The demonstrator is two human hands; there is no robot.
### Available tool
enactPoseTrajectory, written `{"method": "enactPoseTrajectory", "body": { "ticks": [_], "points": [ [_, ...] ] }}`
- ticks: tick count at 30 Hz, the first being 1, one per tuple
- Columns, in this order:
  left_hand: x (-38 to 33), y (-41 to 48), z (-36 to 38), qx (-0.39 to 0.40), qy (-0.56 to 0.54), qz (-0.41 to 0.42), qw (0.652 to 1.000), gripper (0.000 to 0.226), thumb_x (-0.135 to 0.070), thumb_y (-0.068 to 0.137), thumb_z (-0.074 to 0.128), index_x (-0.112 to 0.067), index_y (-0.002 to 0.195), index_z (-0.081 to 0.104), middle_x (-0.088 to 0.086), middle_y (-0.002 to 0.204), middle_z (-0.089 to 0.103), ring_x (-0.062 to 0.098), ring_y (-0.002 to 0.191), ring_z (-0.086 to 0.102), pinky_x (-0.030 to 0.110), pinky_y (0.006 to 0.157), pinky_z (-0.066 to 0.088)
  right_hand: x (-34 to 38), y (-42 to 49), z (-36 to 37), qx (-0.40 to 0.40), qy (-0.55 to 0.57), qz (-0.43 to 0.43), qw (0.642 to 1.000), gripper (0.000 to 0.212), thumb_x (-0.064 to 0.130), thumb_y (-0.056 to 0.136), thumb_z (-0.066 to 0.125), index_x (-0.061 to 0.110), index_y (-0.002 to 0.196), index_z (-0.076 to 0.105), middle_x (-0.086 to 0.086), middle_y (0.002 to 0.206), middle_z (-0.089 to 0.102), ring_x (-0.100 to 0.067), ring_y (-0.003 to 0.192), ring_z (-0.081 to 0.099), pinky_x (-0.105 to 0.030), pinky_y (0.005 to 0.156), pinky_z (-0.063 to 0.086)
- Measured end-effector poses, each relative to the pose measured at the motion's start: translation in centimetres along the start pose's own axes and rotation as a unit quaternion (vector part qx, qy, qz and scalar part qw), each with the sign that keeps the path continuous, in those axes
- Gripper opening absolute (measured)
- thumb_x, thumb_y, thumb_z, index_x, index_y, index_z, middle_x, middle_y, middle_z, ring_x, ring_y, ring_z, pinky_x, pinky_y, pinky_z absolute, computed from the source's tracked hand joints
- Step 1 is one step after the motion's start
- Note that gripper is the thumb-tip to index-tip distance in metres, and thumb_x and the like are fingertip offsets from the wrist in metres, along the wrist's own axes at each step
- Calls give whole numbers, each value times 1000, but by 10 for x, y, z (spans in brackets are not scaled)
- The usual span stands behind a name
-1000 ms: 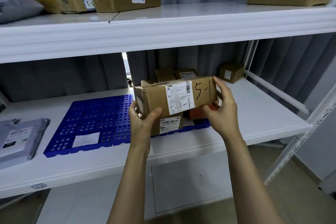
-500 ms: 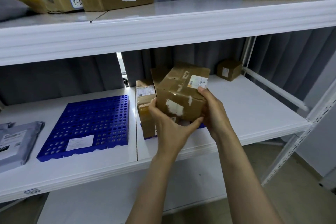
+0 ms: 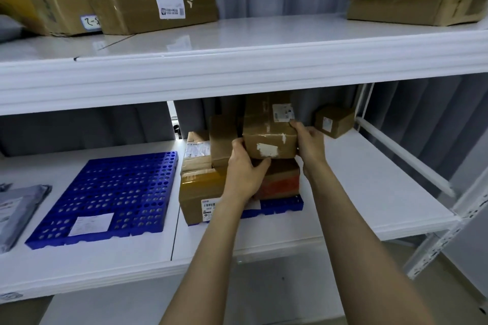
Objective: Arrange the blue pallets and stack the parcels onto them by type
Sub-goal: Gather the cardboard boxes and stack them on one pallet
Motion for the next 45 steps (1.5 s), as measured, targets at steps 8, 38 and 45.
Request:
{"method": "enactPoseTrajectory", "body": {
  "ticks": [8,38,45],
  "points": [
    [3,34,-9,-36,225,-20,974,32,-22,95,53,-7,121,42,13,120,57,32,122,45,48,106,33,-12,33,19,45,-37,0,998,44,45,93,51,10,117,62,-8,113,65,-21,101,61,-34,93,49],
    [-1,17,-4,-143,239,13,961,45,-19,93,55,-14,137,44,7,133,55,29,131,39,48,110,30,-3,9,-11,21,-93,-138,986,34,39,100,43,21,83,65,5,83,65,-8,81,58,-25,72,45],
    [-70,-29,39,-111,203,186,955,29,-21,90,57,-13,118,59,7,120,62,25,119,50,45,100,45,34,-45,-78,-146,-95,-286,942,28,29,96,50,14,104,72,4,99,71,-8,89,61,-16,76,46]
  ]
}}
Point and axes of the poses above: each hand's wrist, its own y-axis towards the middle knuckle, its own z-axis out of the palm, x = y × z, the point moved 7 cm from there along y, towards the middle knuckle
